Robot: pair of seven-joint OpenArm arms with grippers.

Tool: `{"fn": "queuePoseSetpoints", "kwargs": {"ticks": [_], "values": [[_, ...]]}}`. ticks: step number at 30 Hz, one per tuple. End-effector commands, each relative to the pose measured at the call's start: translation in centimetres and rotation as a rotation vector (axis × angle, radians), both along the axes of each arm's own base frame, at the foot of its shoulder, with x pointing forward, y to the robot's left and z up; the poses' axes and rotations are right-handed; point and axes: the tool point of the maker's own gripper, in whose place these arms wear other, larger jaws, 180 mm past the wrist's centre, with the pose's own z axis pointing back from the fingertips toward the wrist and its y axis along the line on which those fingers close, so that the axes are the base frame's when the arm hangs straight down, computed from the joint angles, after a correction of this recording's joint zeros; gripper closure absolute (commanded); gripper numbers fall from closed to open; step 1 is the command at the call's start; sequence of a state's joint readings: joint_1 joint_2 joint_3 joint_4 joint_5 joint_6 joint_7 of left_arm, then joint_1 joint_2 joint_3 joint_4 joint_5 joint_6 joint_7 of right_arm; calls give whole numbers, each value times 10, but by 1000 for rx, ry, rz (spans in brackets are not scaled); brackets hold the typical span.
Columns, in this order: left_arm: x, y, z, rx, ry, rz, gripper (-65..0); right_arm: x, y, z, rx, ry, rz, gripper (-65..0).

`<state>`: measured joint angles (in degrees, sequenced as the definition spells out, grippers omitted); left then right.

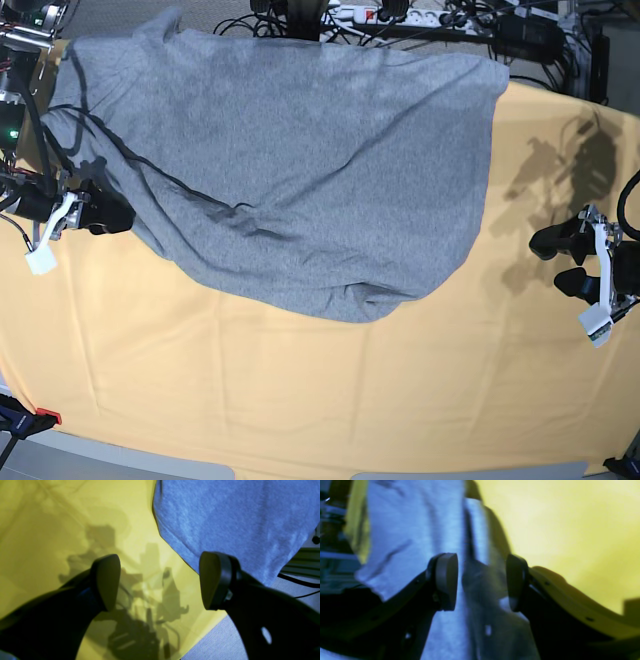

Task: Layout the t-shirt on the table in an organized manner, then fold the t-shirt properly
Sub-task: 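Lift the gathered hem with the right gripper and drag it along the shirt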

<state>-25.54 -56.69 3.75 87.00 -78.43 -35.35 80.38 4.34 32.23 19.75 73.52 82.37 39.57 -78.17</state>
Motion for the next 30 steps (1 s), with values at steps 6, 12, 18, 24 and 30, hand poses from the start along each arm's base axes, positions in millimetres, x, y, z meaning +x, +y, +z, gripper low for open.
{"fn": "queuePoseSetpoints", "kwargs": {"ticks": [6,12,18,24,30], "values": [[6,4,18,-7,-51,8,-494,3,0,-12,-81,17,4,-327],[6,4,18,-8,-51,8,-494,7,-6,-22,-146,22,-21,-259],[6,3,18,-8,-52,8,-494,7,19,14,9,-60,46,0],[6,4,18,-6,-51,8,-494,-6,42,44,-42,-175,140,0],[6,4,18,-4,-52,9,-494,-56,83,67,-157,-279,309,0]]}}
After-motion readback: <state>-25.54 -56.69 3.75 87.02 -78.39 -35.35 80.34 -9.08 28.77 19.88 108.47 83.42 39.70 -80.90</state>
